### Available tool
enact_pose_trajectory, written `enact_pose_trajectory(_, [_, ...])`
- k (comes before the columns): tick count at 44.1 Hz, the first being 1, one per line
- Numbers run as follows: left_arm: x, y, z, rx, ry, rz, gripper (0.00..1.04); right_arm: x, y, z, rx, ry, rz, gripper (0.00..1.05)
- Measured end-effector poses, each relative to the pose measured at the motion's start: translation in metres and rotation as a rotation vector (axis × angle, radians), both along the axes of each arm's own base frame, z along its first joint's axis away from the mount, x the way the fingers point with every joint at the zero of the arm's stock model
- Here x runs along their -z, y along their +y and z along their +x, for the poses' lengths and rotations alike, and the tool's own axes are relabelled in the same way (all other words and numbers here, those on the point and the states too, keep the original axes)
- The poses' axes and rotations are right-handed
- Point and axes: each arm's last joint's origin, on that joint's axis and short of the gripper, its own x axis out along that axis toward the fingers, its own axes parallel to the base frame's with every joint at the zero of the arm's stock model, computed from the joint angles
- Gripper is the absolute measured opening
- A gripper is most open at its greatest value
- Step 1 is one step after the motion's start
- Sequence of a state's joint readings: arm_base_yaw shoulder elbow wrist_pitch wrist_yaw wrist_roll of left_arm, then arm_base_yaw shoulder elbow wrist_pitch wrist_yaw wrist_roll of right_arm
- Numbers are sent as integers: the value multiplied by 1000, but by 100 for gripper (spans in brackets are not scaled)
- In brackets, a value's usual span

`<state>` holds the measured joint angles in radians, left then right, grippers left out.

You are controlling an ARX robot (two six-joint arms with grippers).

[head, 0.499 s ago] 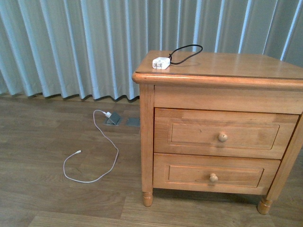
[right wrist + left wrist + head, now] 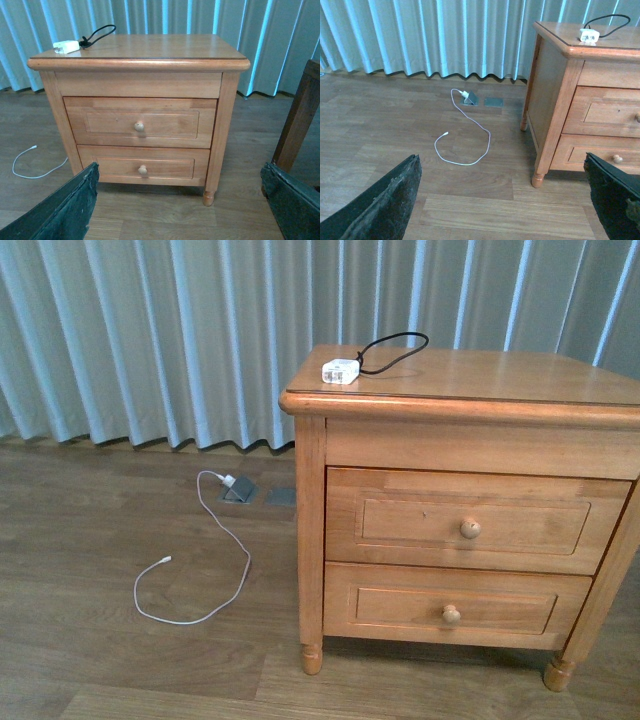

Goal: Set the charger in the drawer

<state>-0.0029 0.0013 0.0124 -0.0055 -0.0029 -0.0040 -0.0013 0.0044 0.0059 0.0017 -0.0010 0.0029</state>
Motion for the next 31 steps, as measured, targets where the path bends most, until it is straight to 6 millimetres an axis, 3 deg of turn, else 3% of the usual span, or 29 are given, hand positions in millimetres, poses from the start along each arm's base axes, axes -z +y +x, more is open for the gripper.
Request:
enact_pose_trajectory(10, [0,0,0,0,0,0,99,0,0,0,-1,0,0,96])
enact_pose_trajectory(18, [0,0,0,0,0,0,99,6,2,7,-150,154,-96,96])
enact_pose_trajectory(25, [0,0,0,0,0,0,99,-11,3,26,-168,196,-102,96])
enact_pose_trajectory(31, [0,0,0,0,0,0,99,-23,8,54,-183,189,-108,96])
